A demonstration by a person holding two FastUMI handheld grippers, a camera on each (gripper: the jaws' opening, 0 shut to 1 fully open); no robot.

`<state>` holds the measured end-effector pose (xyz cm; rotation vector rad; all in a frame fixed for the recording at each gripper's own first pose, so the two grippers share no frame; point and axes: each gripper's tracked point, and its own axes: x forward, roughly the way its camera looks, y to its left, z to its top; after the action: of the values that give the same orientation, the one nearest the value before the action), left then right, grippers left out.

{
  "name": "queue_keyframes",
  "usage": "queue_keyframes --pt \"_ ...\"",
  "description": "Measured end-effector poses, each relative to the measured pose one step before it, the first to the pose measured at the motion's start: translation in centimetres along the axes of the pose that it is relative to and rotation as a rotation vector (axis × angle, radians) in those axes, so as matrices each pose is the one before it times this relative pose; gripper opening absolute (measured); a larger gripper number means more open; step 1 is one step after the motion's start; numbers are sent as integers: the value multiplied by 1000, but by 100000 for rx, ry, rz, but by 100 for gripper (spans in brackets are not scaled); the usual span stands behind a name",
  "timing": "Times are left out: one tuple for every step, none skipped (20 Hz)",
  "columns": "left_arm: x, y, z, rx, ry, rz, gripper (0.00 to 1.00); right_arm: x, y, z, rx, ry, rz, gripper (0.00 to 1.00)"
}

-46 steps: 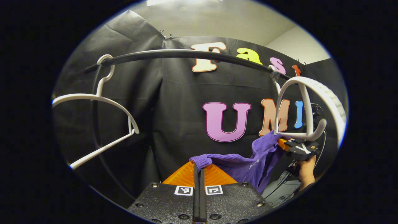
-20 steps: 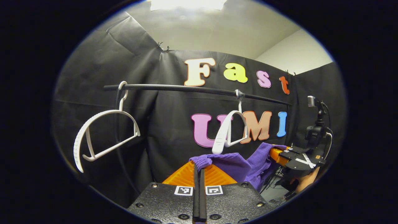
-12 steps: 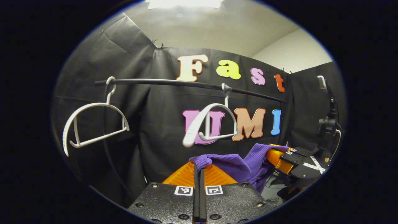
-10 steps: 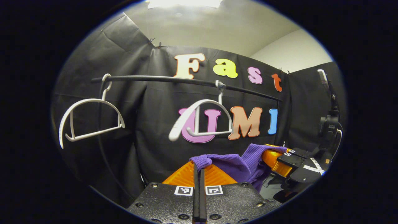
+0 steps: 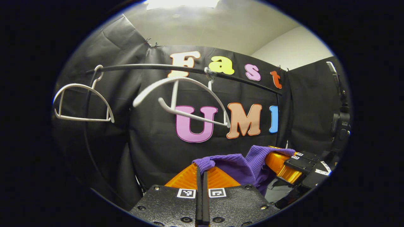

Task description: Grasp the clothes on the hanger with both hands and then place them into the laundry hamper below.

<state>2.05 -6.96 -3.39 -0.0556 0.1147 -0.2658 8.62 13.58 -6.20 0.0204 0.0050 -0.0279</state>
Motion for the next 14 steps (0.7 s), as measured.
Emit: queue_keyframes --pt "292 252 -687 589 -68 801 0 180 -307 -944 -260 359 -789 1" --pt "444 44 -576 222 -9 -47 0 196 -126 -788 -376 587 -113 0" --pt "434 170 -684 -195 584 52 0 467 -101 -855 594 562 -1076 1" --pt "425 330 -921 -681 776 724 0 339 -33 -803 695 797 73 1" --pt "463 335 -491 -118 -341 342 1 406 49 -679 1041 317 -46 1" --pt "378 310 -413 747 -264 891 0 311 -1 -670 734 262 28 1" --pt "364 573 -638 1409 382 1907 0 309 16 -825 594 827 -89 1" --pt "248 413 -966 530 737 904 0 328 144 -931 355 1467 11 1" --pt "431 162 -797 -442 753 106 1 232 78 -1213 828 1557 -168 1" --pt "461 6 -982 -524 970 -91 1 340 154 -1127 211 1782 35 5" --pt "556 65 -770 -536 948 -17 0 333 119 -1217 -173 1607 -291 5" --pt "519 210 -802 -395 324 719 0 297 87 -1281 -235 2266 -141 1" --pt "340 270 -471 182 -133 1372 1 458 29 -1327 -149 2278 -587 1" --pt "58 -69 -788 -315 -417 779 1 354 -53 -1294 636 1697 -710 1"
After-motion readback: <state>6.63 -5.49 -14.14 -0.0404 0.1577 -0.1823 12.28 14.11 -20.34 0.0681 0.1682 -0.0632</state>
